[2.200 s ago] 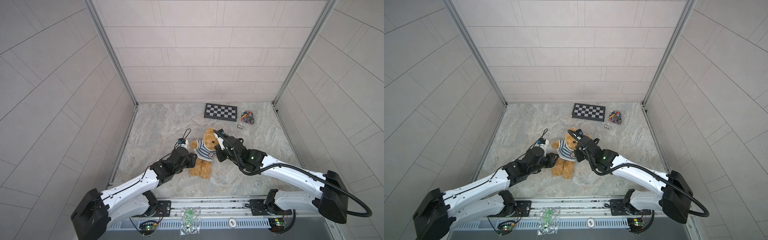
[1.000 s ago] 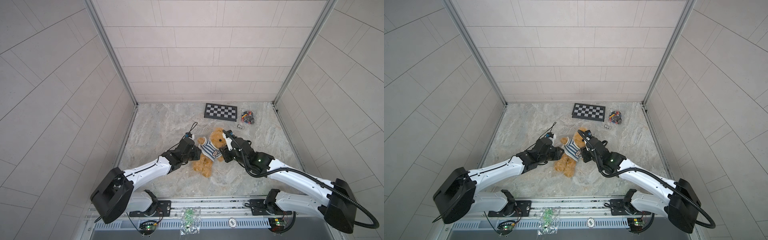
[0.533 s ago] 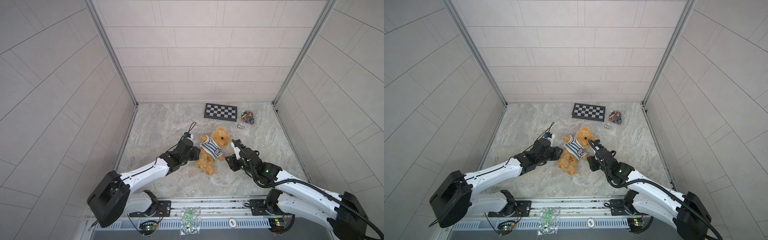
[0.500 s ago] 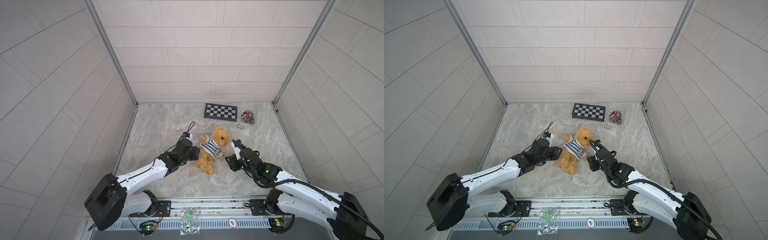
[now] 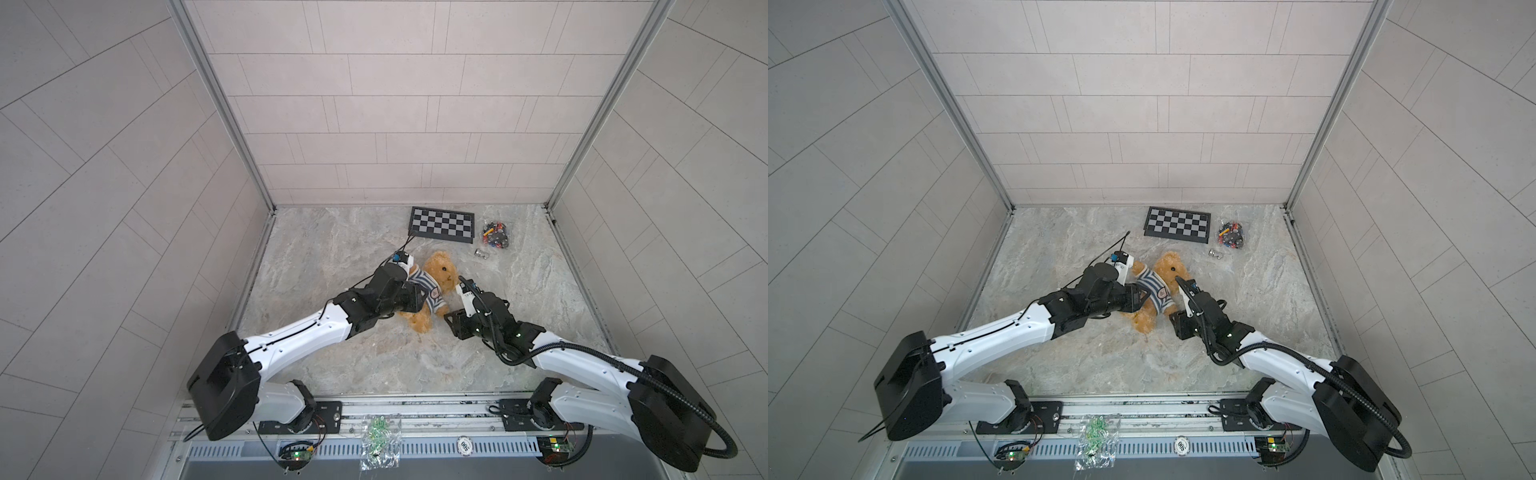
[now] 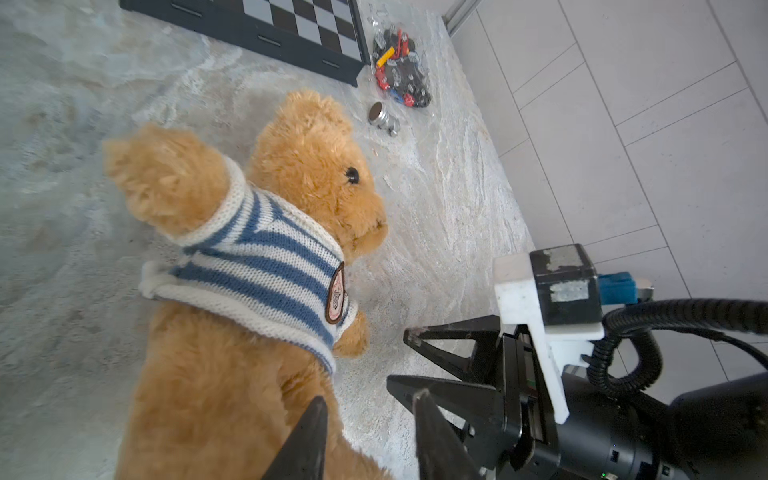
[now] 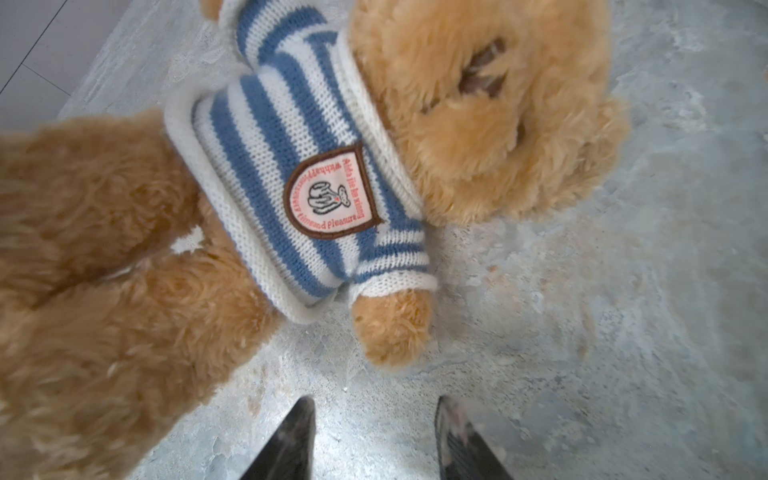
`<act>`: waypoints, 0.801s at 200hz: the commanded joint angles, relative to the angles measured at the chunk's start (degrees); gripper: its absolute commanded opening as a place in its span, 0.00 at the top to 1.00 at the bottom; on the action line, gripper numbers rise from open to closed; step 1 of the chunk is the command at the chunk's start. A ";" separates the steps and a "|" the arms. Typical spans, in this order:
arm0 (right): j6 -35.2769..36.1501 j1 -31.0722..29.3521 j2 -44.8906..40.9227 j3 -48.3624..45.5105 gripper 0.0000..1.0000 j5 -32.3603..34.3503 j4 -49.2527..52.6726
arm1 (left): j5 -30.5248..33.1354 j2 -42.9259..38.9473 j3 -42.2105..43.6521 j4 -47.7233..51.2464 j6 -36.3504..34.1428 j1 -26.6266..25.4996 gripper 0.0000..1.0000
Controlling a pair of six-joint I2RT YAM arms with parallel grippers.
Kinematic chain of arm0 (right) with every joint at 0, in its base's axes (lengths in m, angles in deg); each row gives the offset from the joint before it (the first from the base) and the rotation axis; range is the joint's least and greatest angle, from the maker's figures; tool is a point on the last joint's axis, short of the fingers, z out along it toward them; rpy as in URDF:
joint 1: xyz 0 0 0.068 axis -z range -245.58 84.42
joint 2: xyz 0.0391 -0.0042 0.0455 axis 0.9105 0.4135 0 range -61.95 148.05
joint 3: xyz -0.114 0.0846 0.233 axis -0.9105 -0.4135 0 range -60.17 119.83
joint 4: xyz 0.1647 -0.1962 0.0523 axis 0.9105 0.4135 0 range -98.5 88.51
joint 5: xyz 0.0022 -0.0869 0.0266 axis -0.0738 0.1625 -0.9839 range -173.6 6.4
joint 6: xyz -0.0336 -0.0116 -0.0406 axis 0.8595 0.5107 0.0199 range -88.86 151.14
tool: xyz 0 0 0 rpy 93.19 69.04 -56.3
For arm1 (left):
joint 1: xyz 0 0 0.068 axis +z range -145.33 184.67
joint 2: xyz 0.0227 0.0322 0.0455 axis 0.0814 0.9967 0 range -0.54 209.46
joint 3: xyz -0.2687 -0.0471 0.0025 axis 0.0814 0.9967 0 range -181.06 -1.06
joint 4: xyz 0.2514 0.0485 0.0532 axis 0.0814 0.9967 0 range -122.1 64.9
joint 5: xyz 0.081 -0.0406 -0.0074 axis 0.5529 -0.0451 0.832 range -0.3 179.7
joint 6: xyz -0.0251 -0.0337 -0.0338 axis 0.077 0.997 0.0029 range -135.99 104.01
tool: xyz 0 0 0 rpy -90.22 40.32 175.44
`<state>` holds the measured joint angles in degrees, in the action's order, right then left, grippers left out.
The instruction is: Dress the teddy bear
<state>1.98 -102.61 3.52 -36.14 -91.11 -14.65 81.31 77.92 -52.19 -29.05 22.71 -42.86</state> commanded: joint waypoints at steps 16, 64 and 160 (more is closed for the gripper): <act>-1.33 0.83 4.33 -0.17 0.53 -0.86 -5.93 | 1.39 3.84 -2.92 3.62 -1.69 0.40 0.63; -1.32 1.09 10.77 1.78 0.54 -1.82 -8.60 | 1.60 5.04 -0.96 2.77 -1.48 1.80 0.63; -0.30 2.17 18.30 7.40 0.95 -7.61 -8.62 | 0.00 2.92 6.12 -0.76 0.47 5.03 0.64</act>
<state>0.90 -100.40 22.36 -30.32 -97.12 -23.57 81.66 82.60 -47.87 -28.87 22.79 -38.55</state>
